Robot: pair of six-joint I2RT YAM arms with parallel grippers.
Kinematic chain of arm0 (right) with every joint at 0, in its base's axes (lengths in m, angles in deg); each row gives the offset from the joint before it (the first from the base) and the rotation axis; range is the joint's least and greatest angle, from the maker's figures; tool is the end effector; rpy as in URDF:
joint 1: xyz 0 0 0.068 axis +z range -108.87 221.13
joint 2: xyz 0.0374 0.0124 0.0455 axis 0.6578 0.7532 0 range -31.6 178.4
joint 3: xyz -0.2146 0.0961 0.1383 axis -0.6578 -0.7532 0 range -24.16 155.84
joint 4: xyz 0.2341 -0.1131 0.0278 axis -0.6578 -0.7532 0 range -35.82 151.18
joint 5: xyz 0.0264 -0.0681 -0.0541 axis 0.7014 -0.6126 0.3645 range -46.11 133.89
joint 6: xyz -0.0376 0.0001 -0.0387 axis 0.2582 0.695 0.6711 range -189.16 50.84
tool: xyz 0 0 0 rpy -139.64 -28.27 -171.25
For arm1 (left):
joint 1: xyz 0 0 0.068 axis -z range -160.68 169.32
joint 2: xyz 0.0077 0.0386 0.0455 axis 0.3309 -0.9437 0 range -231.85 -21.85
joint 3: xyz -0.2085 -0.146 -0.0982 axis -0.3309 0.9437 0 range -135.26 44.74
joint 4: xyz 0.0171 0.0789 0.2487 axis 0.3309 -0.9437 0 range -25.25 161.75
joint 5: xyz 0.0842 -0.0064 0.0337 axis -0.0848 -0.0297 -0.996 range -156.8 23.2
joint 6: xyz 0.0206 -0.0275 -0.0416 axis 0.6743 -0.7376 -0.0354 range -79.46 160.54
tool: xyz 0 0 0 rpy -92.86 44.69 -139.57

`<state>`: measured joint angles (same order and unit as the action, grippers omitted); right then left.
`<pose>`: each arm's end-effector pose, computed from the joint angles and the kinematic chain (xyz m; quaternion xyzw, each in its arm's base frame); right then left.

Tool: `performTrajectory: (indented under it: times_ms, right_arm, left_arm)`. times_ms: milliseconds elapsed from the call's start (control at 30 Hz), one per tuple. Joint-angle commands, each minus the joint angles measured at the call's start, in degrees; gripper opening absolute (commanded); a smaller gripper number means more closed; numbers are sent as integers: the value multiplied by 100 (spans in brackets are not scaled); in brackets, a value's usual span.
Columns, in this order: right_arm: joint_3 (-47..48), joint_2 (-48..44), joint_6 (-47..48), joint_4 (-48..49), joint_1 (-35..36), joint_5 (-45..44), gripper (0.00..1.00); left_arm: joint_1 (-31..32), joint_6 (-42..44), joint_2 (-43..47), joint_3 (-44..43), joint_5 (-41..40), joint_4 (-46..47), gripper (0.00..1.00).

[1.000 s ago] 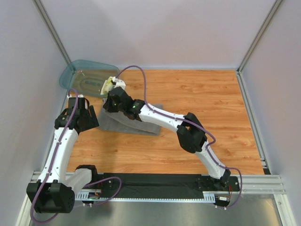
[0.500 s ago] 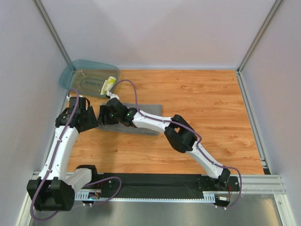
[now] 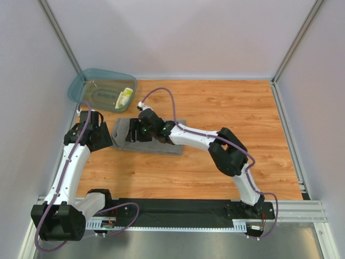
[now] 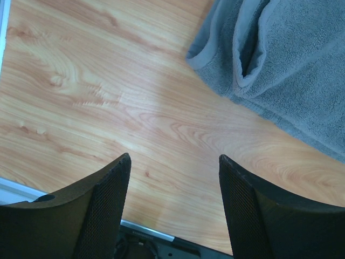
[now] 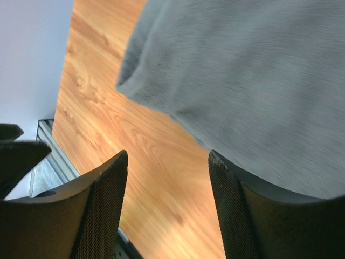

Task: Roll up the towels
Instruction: Fold the towel

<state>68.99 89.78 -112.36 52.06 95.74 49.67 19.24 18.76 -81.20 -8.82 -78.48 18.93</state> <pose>0.2800 0.4005 0.2095 -0.1112 0.8885 0.3635 0.2571 0.1921 0.0075 0.2827 -0.2086 0.9351 0.0456 0.2828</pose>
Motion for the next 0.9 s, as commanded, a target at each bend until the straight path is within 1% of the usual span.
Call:
performTrajectory:
  times_ms: [0,33,67,100,133,167,233,333,433,467,500,567,600,667,700,767,800,867]
  right_arm:
    - [-962,-913,84,-19,-493,-297,60]
    - [-1217,-1028,75,7,-591,-288,56]
    - [-1768,-1194,75,77,-696,-236,54]
    - [-2017,-1248,49,138,-915,-209,52]
    - [-2272,-1292,14,165,-1030,-200,46]
    - [-2840,-1353,-39,252,-1266,-96,42]
    - [-3361,-1433,-101,525,-1470,45,35]
    - [-4066,-1661,-110,447,-1751,38,29]
    - [-4549,-2196,-31,-62,-1989,-384,28]
    - [-4620,-2502,22,-228,-2050,-567,28]
    - [-4647,-2653,57,-674,-2199,-830,28]
    - [-4674,-3074,259,-1080,-2358,-1156,29]
    - [-4665,-3216,329,-1500,-2489,-1323,29]
    - [-4648,-3671,584,-1793,-2578,-1666,34]
    - [-4604,-3822,637,-2108,-2639,-1772,36]
    - [-4446,-4191,813,-2330,-2666,-1835,39]
    - [-4376,-4306,857,-2505,-2657,-1809,40]
    - [-4244,-4613,1040,-2585,-2666,-1573,43]
  left_arm:
    - [-10,-37,-6,-111,8,-9,73]
    - [-1,-19,-15,-102,104,17,73]
    - [-1,-19,-24,-85,148,34,73]
    - [-1,7,-85,-76,201,61,72]
    - [-10,7,-120,-84,254,52,72]
    - [-1,16,-155,-102,254,44,72]
    - [147,7,-234,-119,228,17,72]
    - [227,-19,-252,-111,184,8,72]
    - [315,-54,-261,-111,96,-27,72]
    - [359,-107,-270,-102,61,-27,72]
    - [481,-133,-279,-111,43,-44,72]
    - [631,-334,-331,-155,8,-106,72]
    - [806,-414,-392,-163,25,-97,72]
    - [1026,-564,-471,-163,131,34,72]
    - [1280,-695,-611,-181,122,130,72]
    - [1544,-792,-805,-347,122,254,72]
    - [1833,-888,-1023,-409,131,420,72]
    - [2116,-968,-1270,-594,323,605,71]
